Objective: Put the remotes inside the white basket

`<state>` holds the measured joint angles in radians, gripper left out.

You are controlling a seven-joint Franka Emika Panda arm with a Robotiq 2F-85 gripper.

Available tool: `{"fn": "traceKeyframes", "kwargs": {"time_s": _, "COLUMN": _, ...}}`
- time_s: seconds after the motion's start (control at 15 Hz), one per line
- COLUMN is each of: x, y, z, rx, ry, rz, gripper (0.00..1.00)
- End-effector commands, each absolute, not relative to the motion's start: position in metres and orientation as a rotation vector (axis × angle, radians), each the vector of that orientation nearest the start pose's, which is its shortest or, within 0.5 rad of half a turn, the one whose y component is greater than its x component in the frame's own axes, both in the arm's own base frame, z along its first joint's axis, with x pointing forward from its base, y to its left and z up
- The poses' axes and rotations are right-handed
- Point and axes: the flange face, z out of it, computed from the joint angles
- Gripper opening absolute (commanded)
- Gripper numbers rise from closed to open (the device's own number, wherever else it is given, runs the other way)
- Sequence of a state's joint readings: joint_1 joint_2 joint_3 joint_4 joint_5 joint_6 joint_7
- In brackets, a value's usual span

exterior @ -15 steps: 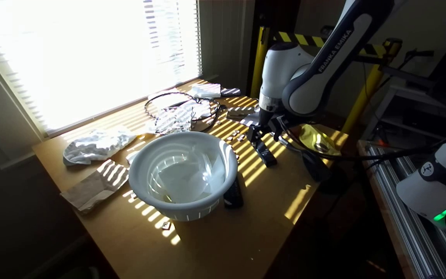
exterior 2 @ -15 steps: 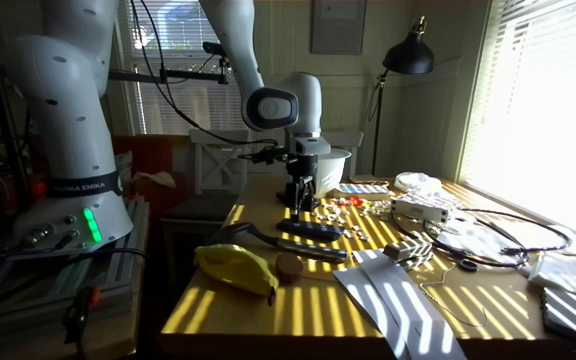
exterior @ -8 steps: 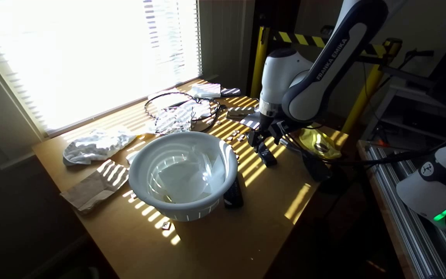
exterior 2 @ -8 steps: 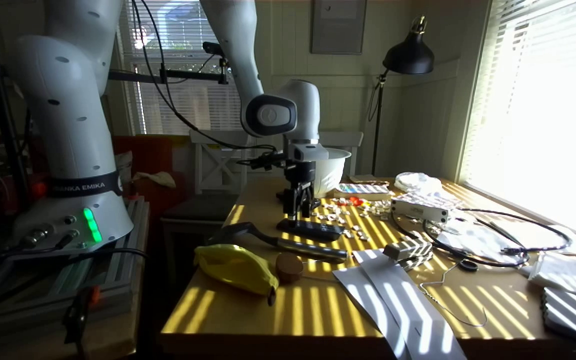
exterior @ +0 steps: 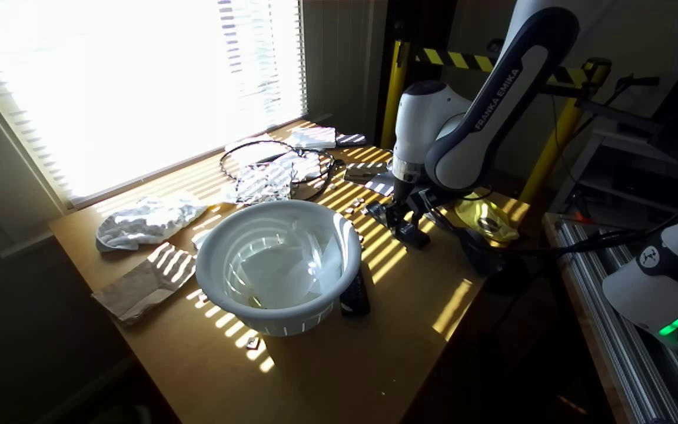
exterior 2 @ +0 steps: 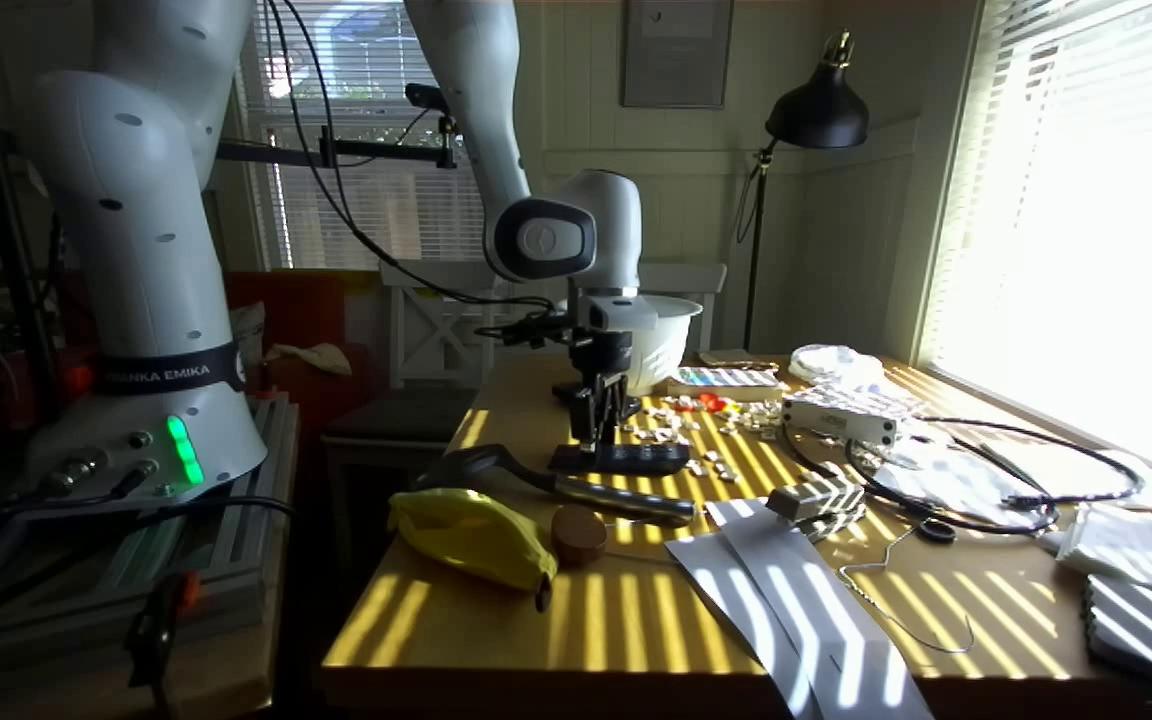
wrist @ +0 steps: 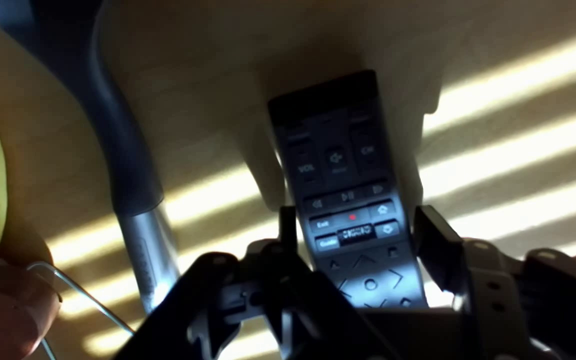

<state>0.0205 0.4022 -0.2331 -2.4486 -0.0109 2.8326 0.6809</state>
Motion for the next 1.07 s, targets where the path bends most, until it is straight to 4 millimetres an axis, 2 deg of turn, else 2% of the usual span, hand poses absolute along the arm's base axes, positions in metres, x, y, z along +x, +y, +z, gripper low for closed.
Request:
{"fn": "traceKeyframes", "kwargs": {"time_s": 0.0, "x": 0.471, "y": -0.108, "z": 0.141, "rx": -2.921, "ry": 1.383, "rz": -0.046, "gripper": 0.32}}
{"fn": "traceKeyframes", "kwargs": {"time_s": 0.07, "x": 0.471, "y": -0.108, "z": 0.142, "rx": -2.92, "ry": 1.383, "rz": -0.049, "gripper": 0.26}}
{"fn": "traceKeyframes", "kwargs": {"time_s": 0.2, "x": 0.473, "y": -0.108, "z": 0.148, "rx": -2.923, "ry": 1.406, "rz": -0.061, "gripper": 0.26}}
{"fn": "traceKeyframes", "kwargs": {"time_s": 0.27, "x": 0.476, "y": -0.109, "z": 0.159, "rx": -2.91, "ry": 1.451, "rz": -0.073, "gripper": 0.26}}
{"fn": "traceKeyframes", "kwargs": {"time_s": 0.33, "x": 0.48, "y": -0.109, "z": 0.173, "rx": -2.882, "ry": 1.477, "rz": -0.106, "gripper": 0.26}}
{"fn": "traceKeyframes", "kwargs": {"time_s": 0.53, "x": 0.501, "y": -0.106, "z": 0.231, "rx": -2.819, "ry": 1.494, "rz": -0.28, "gripper": 0.26}}
{"fn": "traceKeyframes", "kwargs": {"time_s": 0.8, "x": 0.534, "y": -0.075, "z": 0.31, "rx": -2.773, "ry": 1.392, "rz": -0.494, "gripper": 0.26}}
{"fn": "traceKeyframes", "kwargs": {"time_s": 0.93, "x": 0.546, "y": -0.049, "z": 0.341, "rx": -2.74, "ry": 1.297, "rz": -0.561, "gripper": 0.26}}
{"fn": "traceKeyframes", "kwargs": {"time_s": 1.0, "x": 0.548, "y": -0.027, "z": 0.35, "rx": -2.71, "ry": 1.206, "rz": -0.564, "gripper": 0.26}}
